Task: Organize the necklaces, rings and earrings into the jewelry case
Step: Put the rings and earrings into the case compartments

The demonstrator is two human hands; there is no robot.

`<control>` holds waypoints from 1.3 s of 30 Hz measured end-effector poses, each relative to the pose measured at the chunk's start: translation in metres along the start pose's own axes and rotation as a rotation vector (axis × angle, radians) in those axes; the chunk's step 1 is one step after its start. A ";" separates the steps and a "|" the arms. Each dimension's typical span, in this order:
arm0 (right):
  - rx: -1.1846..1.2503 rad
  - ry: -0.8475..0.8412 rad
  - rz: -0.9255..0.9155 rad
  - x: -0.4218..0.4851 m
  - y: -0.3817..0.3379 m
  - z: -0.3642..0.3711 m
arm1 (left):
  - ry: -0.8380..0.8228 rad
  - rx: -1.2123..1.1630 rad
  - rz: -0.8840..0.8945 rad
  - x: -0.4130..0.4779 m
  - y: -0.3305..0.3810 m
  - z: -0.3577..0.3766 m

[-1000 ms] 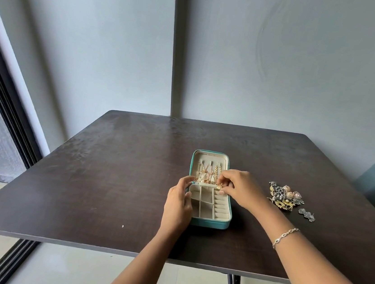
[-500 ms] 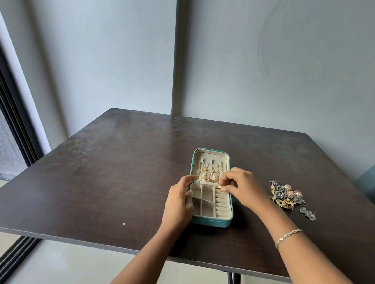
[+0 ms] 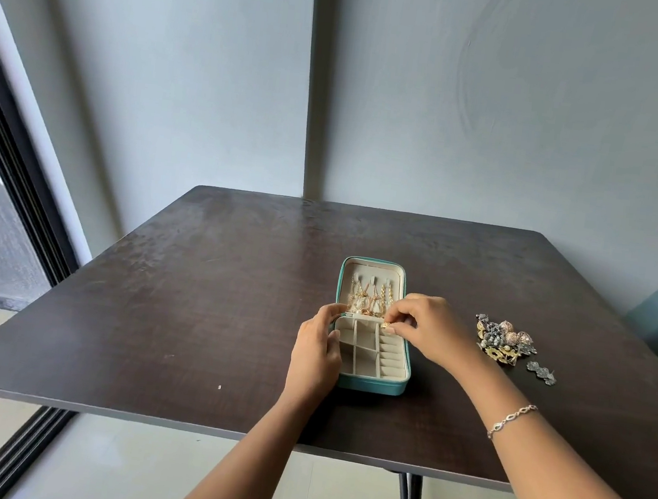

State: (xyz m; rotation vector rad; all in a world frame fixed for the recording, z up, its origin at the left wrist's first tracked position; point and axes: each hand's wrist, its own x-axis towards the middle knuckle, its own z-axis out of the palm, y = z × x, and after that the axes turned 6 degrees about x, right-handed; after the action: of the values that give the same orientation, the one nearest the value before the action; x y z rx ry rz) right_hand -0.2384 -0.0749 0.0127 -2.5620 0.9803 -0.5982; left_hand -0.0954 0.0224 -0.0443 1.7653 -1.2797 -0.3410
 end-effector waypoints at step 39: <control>0.095 0.161 -0.072 -0.015 0.019 0.012 | 0.023 0.031 -0.001 -0.002 0.002 -0.001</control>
State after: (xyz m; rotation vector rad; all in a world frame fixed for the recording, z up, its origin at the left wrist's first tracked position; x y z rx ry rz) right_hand -0.2529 -0.0765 -0.0099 -2.5048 0.8894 -0.8618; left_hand -0.0965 0.0249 -0.0426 1.7913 -1.2742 -0.3025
